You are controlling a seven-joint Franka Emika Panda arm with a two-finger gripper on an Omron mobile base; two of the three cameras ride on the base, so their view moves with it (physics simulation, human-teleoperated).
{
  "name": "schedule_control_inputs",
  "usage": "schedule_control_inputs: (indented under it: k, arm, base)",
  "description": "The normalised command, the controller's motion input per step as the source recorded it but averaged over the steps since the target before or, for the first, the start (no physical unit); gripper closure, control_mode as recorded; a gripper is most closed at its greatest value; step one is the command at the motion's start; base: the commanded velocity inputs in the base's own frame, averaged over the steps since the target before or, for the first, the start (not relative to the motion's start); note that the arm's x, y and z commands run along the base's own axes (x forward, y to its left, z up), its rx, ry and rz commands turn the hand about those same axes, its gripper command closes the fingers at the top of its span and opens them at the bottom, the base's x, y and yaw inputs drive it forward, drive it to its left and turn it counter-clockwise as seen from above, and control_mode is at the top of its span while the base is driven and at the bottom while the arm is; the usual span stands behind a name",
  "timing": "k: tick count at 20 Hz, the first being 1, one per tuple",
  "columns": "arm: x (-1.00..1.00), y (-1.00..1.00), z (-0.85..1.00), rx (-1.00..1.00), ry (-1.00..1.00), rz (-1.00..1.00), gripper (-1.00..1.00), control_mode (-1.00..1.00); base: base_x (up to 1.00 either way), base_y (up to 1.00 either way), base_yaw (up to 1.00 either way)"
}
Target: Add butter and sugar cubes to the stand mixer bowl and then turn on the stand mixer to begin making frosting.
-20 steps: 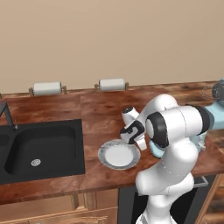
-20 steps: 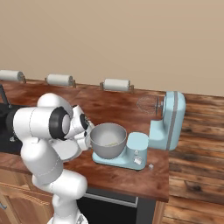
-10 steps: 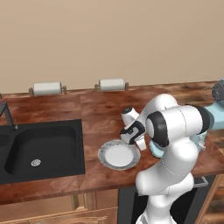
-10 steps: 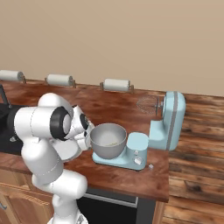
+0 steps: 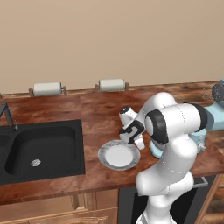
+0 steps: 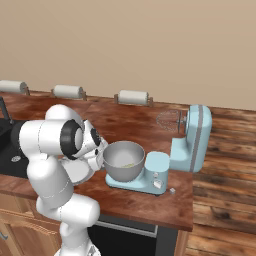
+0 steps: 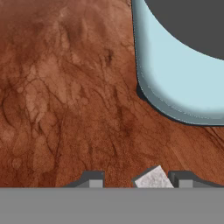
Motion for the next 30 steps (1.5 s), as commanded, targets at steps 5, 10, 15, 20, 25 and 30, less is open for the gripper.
schedule_control_inputs:
  k: [5,10,15,20,25,30]
  arm:
    - [-0.01,0.07,-0.18,0.00,-0.04,0.00,1.00,-1.00]
    - [0.00,0.00,-0.10,0.00,-0.04,0.00,1.00,-1.00]
    - [-0.01,0.00,0.00,0.00,-0.13,-0.06,1.00,-1.00]
    - [-0.01,0.00,0.00,0.00,-0.11,-0.11,1.00,-1.00]
    - [-0.02,0.00,0.04,0.00,-0.10,-0.14,1.00,-1.00]
    - [-0.02,0.07,0.24,0.00,-0.07,-0.14,1.00,-1.00]
  base:
    - [0.00,0.00,0.00]
    - [0.00,0.00,0.00]
    - [0.00,0.00,0.00]
    - [0.00,0.00,0.00]
    - [0.00,0.00,0.00]
    - [0.00,0.00,0.00]
